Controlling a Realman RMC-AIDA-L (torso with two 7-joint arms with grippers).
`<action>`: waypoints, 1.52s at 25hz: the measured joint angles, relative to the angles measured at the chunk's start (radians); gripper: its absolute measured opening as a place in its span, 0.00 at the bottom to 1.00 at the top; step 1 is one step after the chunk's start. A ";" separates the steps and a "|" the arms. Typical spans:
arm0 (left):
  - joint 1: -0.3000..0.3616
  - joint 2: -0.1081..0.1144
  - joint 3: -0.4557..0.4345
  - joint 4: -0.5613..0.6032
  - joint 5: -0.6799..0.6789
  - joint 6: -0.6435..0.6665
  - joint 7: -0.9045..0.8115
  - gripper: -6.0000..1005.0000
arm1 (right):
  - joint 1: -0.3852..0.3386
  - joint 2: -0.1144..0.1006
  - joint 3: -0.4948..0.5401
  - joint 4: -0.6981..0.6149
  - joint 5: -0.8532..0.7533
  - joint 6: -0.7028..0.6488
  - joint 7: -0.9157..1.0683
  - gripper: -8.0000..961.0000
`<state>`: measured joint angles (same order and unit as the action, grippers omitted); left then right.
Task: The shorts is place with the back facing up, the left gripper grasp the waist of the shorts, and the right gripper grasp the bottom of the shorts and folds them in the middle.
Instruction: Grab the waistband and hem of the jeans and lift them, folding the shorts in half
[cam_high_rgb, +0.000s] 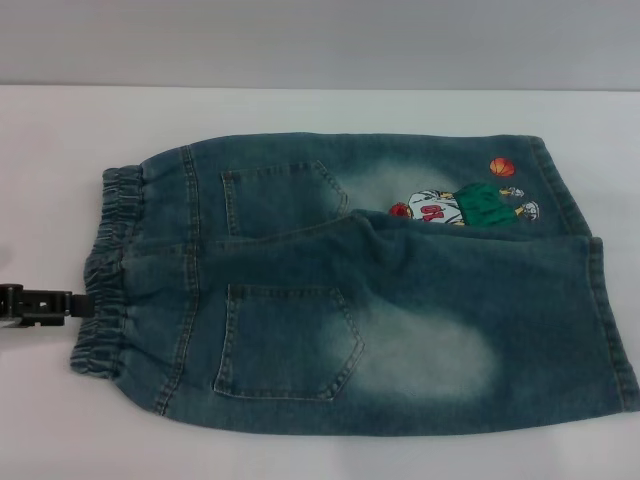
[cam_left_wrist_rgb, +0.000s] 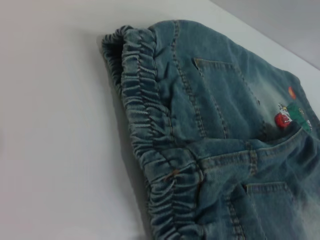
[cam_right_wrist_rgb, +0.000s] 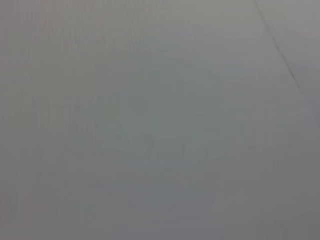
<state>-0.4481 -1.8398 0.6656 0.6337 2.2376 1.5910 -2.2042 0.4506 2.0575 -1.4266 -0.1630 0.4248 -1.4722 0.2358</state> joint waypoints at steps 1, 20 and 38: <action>-0.002 0.003 0.011 0.009 0.000 0.007 -0.020 0.71 | 0.000 -0.001 0.000 -0.001 0.000 0.001 0.000 0.49; -0.029 0.011 0.052 0.015 0.082 0.038 -0.092 0.71 | 0.000 -0.013 -0.008 -0.006 -0.008 0.001 0.002 0.49; -0.038 -0.007 0.052 0.006 0.117 0.011 -0.090 0.71 | -0.002 -0.014 -0.009 -0.005 -0.008 0.001 0.002 0.49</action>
<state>-0.4863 -1.8472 0.7179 0.6397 2.3550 1.6020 -2.2943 0.4485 2.0432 -1.4358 -0.1684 0.4172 -1.4710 0.2378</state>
